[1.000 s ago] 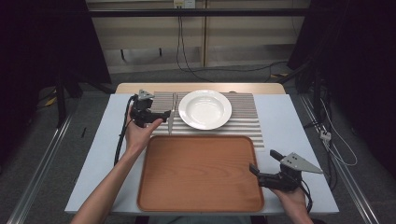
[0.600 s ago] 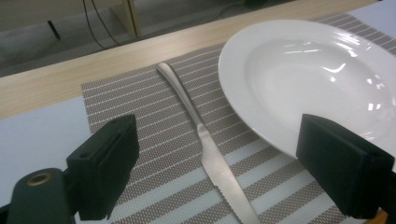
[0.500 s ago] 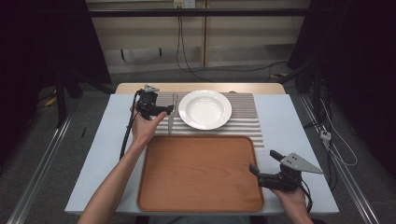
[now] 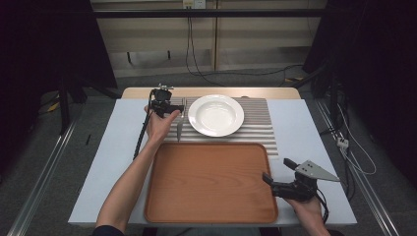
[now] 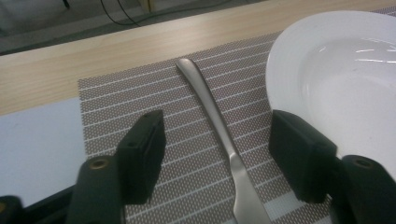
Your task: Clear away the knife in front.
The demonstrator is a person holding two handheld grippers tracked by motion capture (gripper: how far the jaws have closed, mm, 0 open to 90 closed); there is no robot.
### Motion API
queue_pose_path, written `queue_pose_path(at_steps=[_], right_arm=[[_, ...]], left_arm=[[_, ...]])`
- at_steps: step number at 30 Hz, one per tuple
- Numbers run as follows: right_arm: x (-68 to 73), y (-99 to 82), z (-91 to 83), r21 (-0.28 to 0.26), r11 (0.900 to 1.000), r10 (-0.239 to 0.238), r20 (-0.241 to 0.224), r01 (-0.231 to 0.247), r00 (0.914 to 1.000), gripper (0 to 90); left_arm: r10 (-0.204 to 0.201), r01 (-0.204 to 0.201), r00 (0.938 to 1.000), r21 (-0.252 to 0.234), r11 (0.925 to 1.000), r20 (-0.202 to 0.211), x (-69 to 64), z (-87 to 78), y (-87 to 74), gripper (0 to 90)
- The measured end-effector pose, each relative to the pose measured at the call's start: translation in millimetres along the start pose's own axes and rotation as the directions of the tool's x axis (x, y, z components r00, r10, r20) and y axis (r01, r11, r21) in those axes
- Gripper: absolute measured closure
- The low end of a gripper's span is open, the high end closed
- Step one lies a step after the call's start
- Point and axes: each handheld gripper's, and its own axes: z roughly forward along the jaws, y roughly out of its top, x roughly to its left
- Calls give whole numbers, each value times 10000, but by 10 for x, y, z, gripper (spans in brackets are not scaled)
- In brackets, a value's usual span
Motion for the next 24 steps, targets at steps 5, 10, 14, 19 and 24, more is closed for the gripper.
queue_pose_path(at_steps=[5, 10, 14, 19, 24], right_arm=[[2, -4, 18, 140, 9998, -142, 12, 142, 9999, 39], [28, -12, 30, 205, 9996, -200, -81, 202, 9998, 38], [29, -7, 14, 191, 9994, -293, -23, 294, 9996, 38], [7, -9, -8, 138, 9997, -197, 14, 197, 9998, 38], [2, -9, -10, 133, 9997, -207, -6, 207, 9998, 38]], left_arm=[[79, -72, 9998, 389, 9992, -177, -18, 184, -29, 493], [-369, 366, 9993, 471, 9982, 68, 34, 283, -15, 558], [-435, 419, 9987, 614, 9972, 247, 31, 338, 25, 621], [-397, 395, 9992, 999, 9942, -1, -34, 440, 49, 673], [-641, 646, 9979, 1361, 9886, -81, -61, 530, 46, 755]])
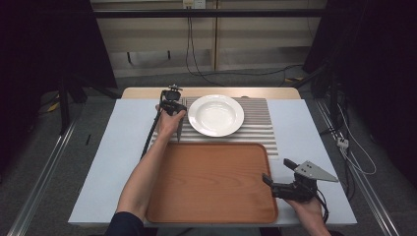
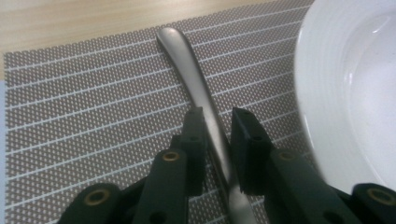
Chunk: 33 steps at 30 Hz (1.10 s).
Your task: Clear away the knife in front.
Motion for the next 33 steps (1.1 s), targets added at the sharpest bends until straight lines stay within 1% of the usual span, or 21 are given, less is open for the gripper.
queue_pose_path(at_steps=[2, 3, 4, 6, 9, 11, 12, 14, 16, 17, 20, 21, 22, 23, 24, 25, 26, 27, 30, 31, 33], right_arm=[[3, 1, 0, 2, 10000, -23, 8, 23, 10000, 38], [4, 2, -3, -3, 10000, -12, 7, 12, 10000, 38], [3, 0, -7, -6, 10000, -40, 10, 40, 10000, 39], [3, 0, -11, -4, 10000, -29, 26, 29, 10000, 39], [5, -1, -19, -13, 10000, -12, 26, 12, 10000, 39], [4, -4, -22, -14, 10000, -32, 41, 32, 10000, 39], [1, -5, -26, -6, 10000, -54, 37, 54, 10000, 39], [-2, -7, -30, -8, 10000, -22, 55, 22, 10000, 39], [-6, -9, -30, -5, 10000, -18, 66, 18, 10000, 39], [-6, -9, -30, -5, 10000, -18, 66, 18, 10000, 39], [-2, -7, -32, 0, 10000, -26, 83, 26, 10000, 39], [-1, -7, -31, 2, 10000, -25, 81, 25, 10000, 39], [-1, -7, -28, 3, 10000, -30, 72, 30, 10000, 39], [1, -6, -24, 2, 10000, -11, 87, 11, 10000, 39], [1, -5, -21, 11, 10000, -4, 87, 4, 10000, 39], [1, -5, -17, 23, 10000, -7, 65, 7, 10000, 39], [2, -4, -14, 23, 10000, -22, 77, 22, 10000, 39], [4, -3, -11, 26, 10000, -37, 78, 37, 10000, 39], [9, 0, -4, 26, 10000, -49, 54, 49, 10000, 39], [8, 1, -2, 33, 10000, -37, 62, 37, 10000, 39], [7, 2, 0, 31, 10000, -26, 56, 26, 10000, 39]], left_arm=[[-35, 33, 10000, 206, 9998, 69, 6, 0, 26, 757], [105, -107, 9999, 303, 9995, 77, 5, 1, 41, 759], [157, -158, 9999, 425, 9990, 37, 1, -4, 55, 764], [385, -381, 9992, 532, 9979, -68, -17, -3, 70, 765], [293, -290, 9996, 522, 9982, -49, -13, -8, 71, 776], [288, -294, 9995, 618, 9977, 104, 6, -26, 74, 788], [288, -294, 9995, 618, 9977, 104, 6, -26, 74, 793], [455, -463, 9989, 794, 9958, 125, 29, -46, 77, 798], [422, -437, 9989, 908, 9949, 179, 58, -61, 75, 799], [503, -520, 9985, 1023, 9934, 191, 73, -74, 76, 799], [563, -601, 9979, 1399, 9883, 310, 113, -111, 77, 800], [668, -725, 9969, 1545, 9853, 415, 136, -124, 79, 800], [546, -612, 9975, 1624, 9848, 448, 144, -135, 76, 800], [605, -675, 9971, 1654, 9839, 468, 160, -143, 71, 800], [463, -538, 9977, 1597, 9857, 502, 170, -145, 64, 799], [445, -521, 9977, 1580, 9861, 510, 176, -139, 59, 798], [536, -613, 9972, 1634, 9847, 514, 169, -129, 57, 796], [694, -741, 9970, 1618, 9840, 346, 138, -117, 63, 797], [787, -820, 9965, 1593, 9838, 270, 128, -110, 66, 794], [622, -652, 9978, 1552, 9857, 238, 132, -105, 66, 789], [615, -645, 9978, 1560, 9856, 243, 134, -103, 68, 790]])
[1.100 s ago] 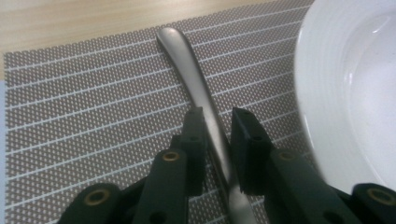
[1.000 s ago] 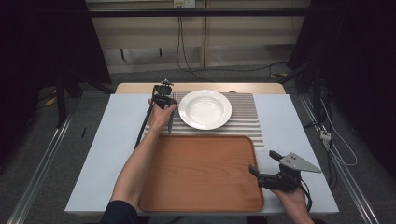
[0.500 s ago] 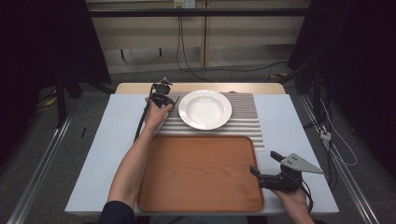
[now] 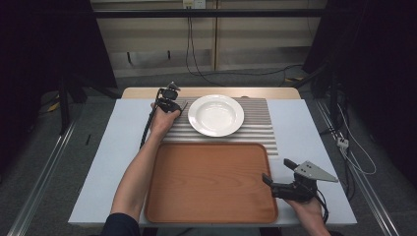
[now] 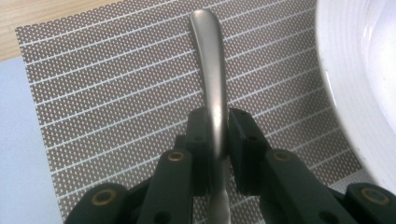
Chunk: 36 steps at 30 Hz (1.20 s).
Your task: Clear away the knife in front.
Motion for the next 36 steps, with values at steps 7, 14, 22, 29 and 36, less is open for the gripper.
queue_pose_path(at_steps=[7, 14, 22, 29, 36], right_arm=[[-8, 2, 8, 4, 10000, -42, -56, 42, 10000, 39], [-7, 0, 1, 3, 10000, -27, -43, 27, 10000, 39], [-7, 0, -8, 12, 10000, -7, -4, 7, 10000, 40], [-2, 4, 24, 42, 10000, -53, -53, 54, 10000, 40], [2, 7, 32, 69, 10000, -66, -100, 66, 9999, 40]], left_arm=[[121, -119, 9996, 59, 9999, -246, -42, 2, 3, 793], [83, -78, 9997, 192, 9998, -250, -42, 4, 25, 801], [-133, 135, 9999, 238, 9996, -85, -2, -17, 18, 801], [-81, 80, 9999, 45, 10000, 83, 56, -123, 45, 802], [-45, 43, 10000, 424, 9991, 41, 84, -66, 3, 800]])
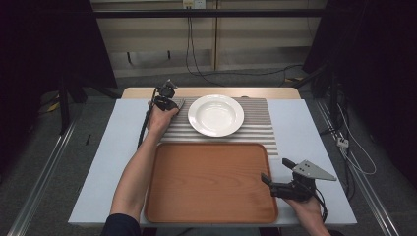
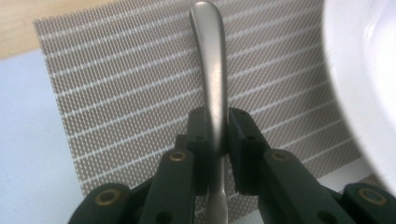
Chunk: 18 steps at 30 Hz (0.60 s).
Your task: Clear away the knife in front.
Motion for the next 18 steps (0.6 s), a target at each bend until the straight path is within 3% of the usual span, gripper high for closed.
queue_pose_path(at_steps=[9, 13, 18], right_arm=[[-3, -6, -14, -28, 10000, 21, 55, -21, 10000, 40], [-2, -8, -21, -32, 10000, 30, 74, -30, 10000, 40], [-1, -6, -22, -45, 10000, 23, 65, -23, 10000, 41]], left_arm=[[-55, 52, 9998, 143, 9999, 197, 30, 2, -24, 788], [130, -128, 9999, 230, 9997, -58, -4, 6, -6, 800], [147, -145, 9999, 248, 9996, -54, -5, 2, -5, 802]])
